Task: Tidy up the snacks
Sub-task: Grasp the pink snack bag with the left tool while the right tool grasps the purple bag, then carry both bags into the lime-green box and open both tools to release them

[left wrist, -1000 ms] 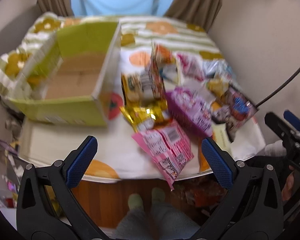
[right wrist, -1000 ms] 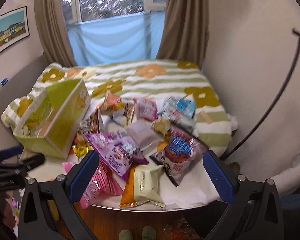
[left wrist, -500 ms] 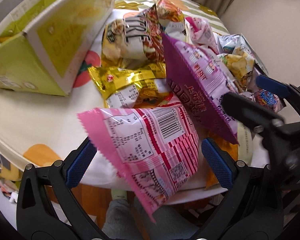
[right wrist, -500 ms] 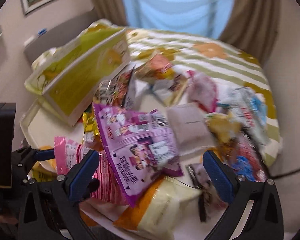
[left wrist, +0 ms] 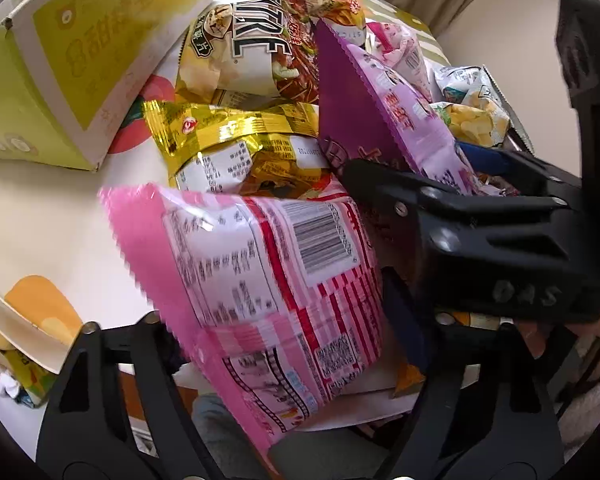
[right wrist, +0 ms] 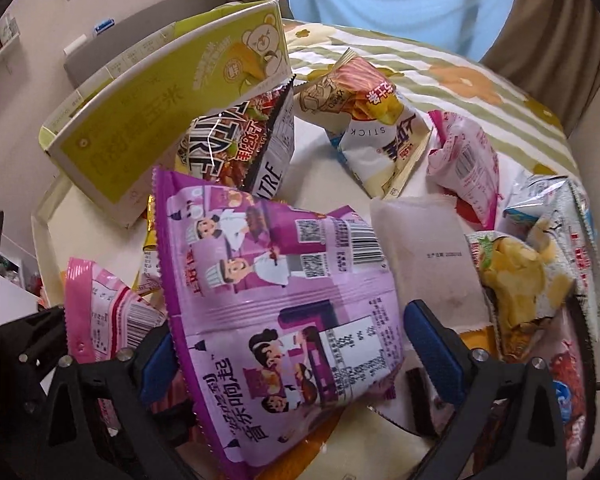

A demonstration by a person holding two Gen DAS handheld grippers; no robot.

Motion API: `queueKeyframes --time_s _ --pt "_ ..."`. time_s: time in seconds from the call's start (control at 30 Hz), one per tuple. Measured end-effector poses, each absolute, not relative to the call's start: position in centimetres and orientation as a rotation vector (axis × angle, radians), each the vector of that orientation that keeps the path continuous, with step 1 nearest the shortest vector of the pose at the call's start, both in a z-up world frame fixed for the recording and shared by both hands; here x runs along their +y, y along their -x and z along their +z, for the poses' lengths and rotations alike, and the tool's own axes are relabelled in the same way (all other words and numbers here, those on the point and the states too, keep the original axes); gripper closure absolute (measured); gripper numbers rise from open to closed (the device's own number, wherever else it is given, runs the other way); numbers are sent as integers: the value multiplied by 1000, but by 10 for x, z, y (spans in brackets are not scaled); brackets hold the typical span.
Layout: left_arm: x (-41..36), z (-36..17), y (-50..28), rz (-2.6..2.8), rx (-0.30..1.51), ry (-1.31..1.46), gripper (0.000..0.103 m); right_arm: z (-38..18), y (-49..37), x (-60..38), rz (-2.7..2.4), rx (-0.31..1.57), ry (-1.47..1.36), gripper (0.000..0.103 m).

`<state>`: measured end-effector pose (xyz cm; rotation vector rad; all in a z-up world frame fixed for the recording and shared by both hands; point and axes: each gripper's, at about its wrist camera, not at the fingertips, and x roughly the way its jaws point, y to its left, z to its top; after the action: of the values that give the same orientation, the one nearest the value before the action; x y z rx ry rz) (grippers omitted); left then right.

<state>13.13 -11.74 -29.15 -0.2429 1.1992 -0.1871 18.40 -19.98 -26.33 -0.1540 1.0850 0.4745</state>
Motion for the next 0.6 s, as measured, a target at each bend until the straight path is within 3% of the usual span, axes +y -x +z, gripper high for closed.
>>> queueKeyframes --time_s 0.23,0.43,0.6 --pt "-120 -288 -127 -187 1195 225 38 -267 -188 -207 488 1098 143 33" --pt "-120 -278 -117 -183 1183 210 39 -260 -186 -214 485 1081 93 45" --pt "-121 -266 -115 -179 1161 190 39 -245 -177 -216 483 1050 56 48"
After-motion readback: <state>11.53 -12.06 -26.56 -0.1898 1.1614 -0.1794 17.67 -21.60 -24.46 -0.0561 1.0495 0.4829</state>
